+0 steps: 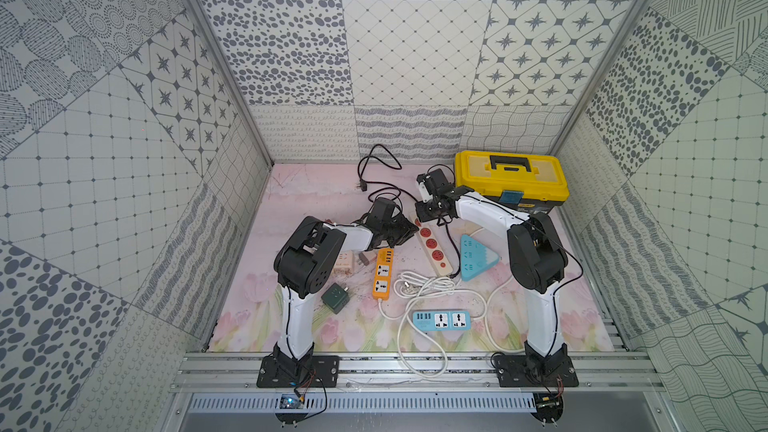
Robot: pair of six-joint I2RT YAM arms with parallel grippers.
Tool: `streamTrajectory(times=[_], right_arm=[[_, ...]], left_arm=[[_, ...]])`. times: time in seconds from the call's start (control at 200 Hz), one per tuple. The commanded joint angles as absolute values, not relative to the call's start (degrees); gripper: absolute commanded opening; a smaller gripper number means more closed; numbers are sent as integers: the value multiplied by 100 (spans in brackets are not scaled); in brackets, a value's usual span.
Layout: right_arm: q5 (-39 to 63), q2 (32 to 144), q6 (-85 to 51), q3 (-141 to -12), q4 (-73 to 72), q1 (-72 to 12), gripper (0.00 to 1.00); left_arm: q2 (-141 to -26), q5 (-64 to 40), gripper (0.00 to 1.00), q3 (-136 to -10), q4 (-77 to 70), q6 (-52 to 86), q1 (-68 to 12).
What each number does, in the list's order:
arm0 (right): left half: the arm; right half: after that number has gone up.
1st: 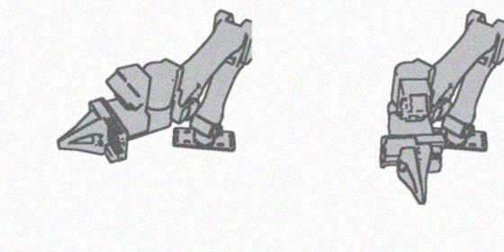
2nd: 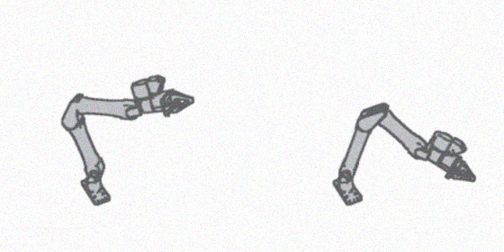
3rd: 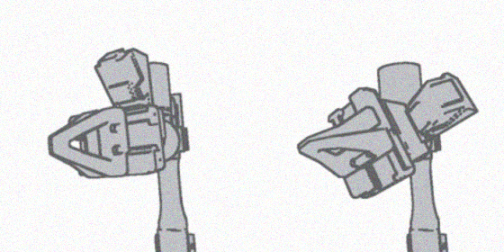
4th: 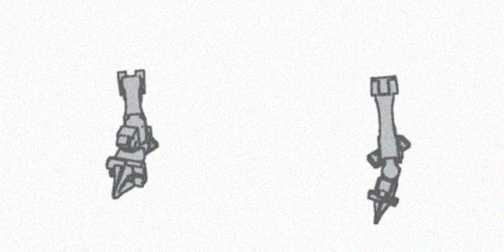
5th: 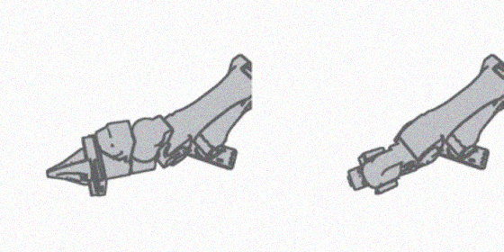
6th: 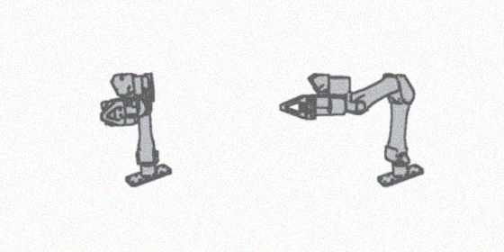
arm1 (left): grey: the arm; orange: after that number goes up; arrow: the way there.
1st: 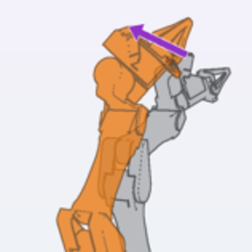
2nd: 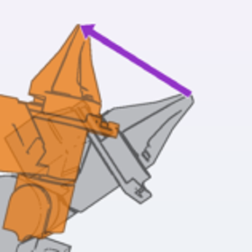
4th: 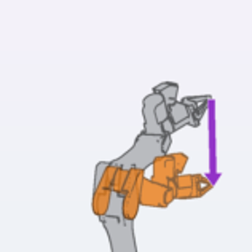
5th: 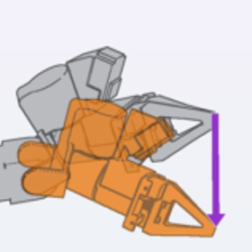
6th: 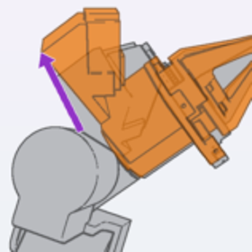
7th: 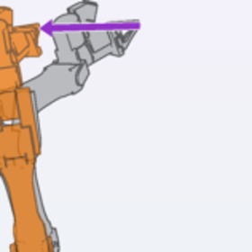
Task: Pull the plug off the socket
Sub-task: Remove the plug from the socket.
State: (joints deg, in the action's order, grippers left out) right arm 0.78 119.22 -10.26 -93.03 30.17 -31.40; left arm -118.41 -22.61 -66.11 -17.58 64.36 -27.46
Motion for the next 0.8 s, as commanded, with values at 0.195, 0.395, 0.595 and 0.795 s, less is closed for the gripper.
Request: streamTrajectory(times=[0.195,0.395,0.595,0.795], right_arm=[[537,11996,-1239,-9384,3011,-3258,13],[586,12127,-1190,-9574,3157,-3330,12],[444,12208,-1018,-9961,3537,-3494,12],[-600,12446,-1099,-10754,4323,-3477,12]], left_arm=[[-12163,-2290,31,-6466,-2093,6882,-2563],[-12503,-2265,32,-6794,-1452,6846,-2488],[-12599,-1758,28,-6782,-678,6860,-2479],[-12638,-1413,27,-6850,-83,6795,-2465]])
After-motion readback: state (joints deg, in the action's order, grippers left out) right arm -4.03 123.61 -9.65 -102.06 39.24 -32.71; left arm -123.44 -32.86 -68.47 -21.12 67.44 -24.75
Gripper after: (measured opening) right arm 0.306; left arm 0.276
